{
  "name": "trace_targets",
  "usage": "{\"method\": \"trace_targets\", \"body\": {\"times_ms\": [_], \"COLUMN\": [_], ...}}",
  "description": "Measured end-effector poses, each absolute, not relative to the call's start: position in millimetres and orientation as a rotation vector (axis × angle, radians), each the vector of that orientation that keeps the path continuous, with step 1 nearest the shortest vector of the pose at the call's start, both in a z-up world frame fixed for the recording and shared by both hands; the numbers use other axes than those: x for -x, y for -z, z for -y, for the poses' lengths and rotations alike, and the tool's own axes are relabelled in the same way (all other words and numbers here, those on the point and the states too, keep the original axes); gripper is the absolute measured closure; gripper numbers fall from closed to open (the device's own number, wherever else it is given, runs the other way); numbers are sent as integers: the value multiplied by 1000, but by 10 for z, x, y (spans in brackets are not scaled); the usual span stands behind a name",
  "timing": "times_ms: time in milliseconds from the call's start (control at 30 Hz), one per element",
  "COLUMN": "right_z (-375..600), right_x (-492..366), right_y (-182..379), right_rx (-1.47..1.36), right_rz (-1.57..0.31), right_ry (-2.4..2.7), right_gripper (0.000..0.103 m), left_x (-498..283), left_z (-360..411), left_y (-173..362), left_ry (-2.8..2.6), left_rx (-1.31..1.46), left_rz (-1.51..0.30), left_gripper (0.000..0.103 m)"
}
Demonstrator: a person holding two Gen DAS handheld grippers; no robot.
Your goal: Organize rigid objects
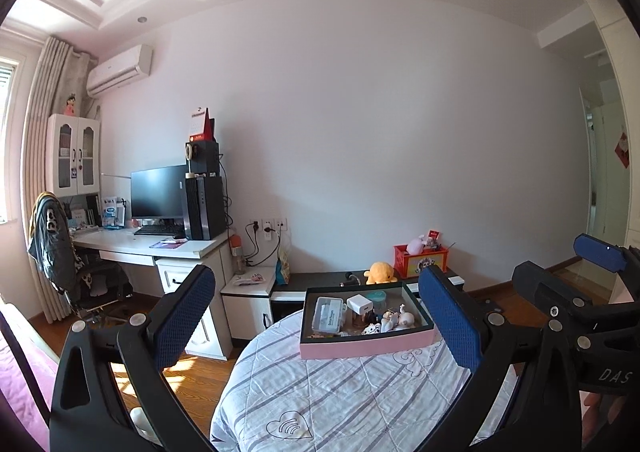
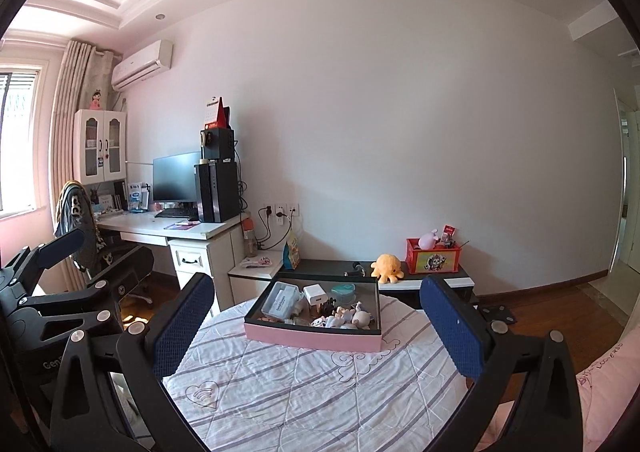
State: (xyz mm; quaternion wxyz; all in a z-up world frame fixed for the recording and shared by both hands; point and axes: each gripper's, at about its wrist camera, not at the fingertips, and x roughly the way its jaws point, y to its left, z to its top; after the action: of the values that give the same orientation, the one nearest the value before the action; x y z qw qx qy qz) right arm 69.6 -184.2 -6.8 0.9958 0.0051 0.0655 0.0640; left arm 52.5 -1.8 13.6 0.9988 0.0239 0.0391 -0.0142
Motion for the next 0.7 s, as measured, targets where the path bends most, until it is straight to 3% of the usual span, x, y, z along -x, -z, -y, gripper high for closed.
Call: {"method": "trace_targets", "body": {"times_ms": [333, 700], "right_z": [1783, 1729], "right_x": [-113, -52], "right_y": [-10, 11], "right_rx": [-5, 7], "right_rz": [-47, -40], "right_ry": [-101, -95], "right_gripper": [0, 0], "left_x": [80, 103], "left_z": [-34, -35], "left_y": [-198, -162], "left_ry": [9, 5], "left_rx": [-44, -51], "left_rz": [0, -8], "left_gripper": [0, 0]}}
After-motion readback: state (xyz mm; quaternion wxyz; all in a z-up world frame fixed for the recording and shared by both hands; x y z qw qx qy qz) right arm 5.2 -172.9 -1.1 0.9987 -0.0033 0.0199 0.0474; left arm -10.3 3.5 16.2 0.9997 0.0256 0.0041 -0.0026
